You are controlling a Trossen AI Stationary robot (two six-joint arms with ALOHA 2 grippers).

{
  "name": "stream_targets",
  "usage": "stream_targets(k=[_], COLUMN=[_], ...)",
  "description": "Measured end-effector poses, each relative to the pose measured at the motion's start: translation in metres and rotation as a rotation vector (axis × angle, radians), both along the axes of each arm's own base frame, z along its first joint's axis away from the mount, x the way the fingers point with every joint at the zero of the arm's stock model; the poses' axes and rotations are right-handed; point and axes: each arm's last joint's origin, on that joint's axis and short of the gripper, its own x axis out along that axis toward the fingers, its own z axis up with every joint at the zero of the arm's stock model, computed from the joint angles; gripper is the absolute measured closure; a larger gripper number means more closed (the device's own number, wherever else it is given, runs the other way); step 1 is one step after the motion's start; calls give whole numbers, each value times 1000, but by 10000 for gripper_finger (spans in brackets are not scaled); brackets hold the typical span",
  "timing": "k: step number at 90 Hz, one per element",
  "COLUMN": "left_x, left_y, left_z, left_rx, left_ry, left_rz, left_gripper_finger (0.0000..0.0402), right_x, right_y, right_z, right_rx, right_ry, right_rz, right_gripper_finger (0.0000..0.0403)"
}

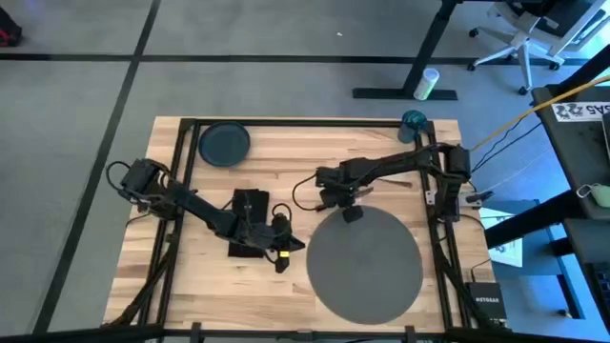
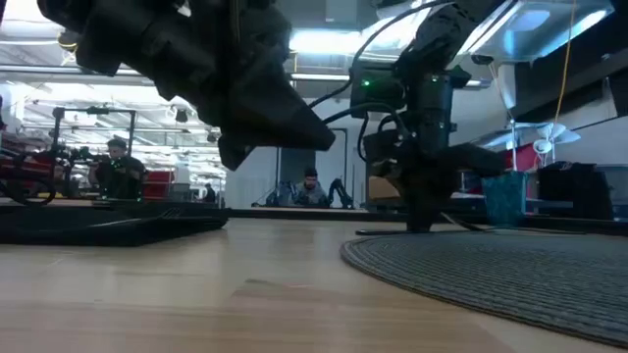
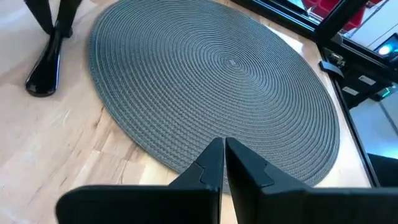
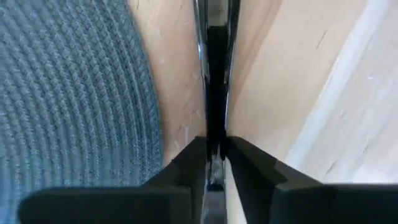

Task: Set table place
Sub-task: Put the black knife on the gray table mat

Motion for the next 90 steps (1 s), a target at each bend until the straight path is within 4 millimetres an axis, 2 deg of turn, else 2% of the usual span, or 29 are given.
stream_targets(k=[13, 27, 47, 58, 67, 90], left_x=[0, -1, -2, -2, -2, -2], left_y=[1, 2, 2, 2, 2, 3], left_z=[0, -3, -5, -5, -5, -5], left_rx=[11, 17, 26, 27, 30, 37], left_ry=[5, 27, 53, 54, 53, 52], left_rz=[-2, 2, 1, 1, 5, 17], left_gripper_finger=[402, 402, 402, 402, 402, 402], right_x=[4, 4, 5, 7, 8, 18], right_y=[0, -3, -2, -4, -7, -6], right_z=[6, 3, -18, -21, -20, -3], right_rx=[1, 10, 56, 53, 51, -15], right_ry=[8, 1, 35, 25, 16, 40], right_rz=[0, -2, 1, 25, 40, 48], right_gripper_finger=[295, 293, 321, 356, 389, 397])
